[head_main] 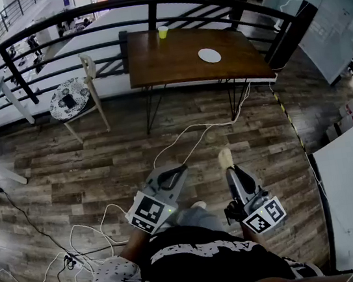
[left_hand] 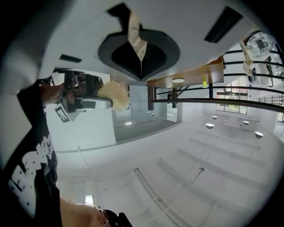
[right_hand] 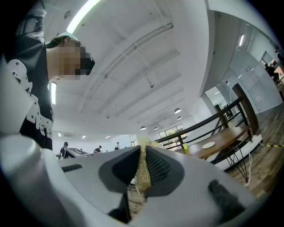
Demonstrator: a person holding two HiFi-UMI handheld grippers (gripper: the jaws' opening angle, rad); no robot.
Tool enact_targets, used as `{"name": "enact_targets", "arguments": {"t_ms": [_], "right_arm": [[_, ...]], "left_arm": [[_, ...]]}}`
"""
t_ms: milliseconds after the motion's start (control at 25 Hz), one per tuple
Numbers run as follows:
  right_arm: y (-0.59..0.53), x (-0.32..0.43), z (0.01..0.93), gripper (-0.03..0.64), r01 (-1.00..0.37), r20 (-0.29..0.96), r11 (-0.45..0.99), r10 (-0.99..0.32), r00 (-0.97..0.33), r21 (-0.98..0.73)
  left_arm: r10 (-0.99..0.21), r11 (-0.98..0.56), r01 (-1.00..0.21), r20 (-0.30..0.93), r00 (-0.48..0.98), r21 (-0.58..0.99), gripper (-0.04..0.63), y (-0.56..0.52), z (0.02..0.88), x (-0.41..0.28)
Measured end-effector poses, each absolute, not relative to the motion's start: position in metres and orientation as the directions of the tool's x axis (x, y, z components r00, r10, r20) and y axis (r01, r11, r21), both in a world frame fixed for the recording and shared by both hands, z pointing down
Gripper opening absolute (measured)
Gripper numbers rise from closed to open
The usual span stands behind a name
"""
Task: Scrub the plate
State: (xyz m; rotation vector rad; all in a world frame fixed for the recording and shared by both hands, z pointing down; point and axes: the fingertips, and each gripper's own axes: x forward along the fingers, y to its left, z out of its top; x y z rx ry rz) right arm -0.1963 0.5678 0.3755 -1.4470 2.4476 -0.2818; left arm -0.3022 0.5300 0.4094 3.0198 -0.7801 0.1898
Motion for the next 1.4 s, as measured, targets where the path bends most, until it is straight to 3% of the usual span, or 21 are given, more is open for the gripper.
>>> {"name": "enact_targets", "arguments": {"t_ms": [640,920,1400], "right_arm": [[0.579,-0.198,0.393,0.049,-0.82,-0.111,0.465,-0.883,-0.456,-0.335],[0.567,-0.218,0.395,0.049,-0.773,-0.151,0.516,-0.854,-0.498,-0.368],[0.515,-0.153,0.402,0.049,-0.796,-0.14,0.482,-0.874,-0.465,-0.366]], "left_arm": [[-0.507,-0.858,-0.513,0.112,0.854,0.025,0.014,0.548,0.41,-0.314],[-0.568,-0.812,-0.582,0.183,0.803,0.032,0.012,0.536,0.428,-0.345],[-0.562,-0.821,-0.571,0.17,0.809,0.0,0.013,0.487,0.415,-0.29]]}}
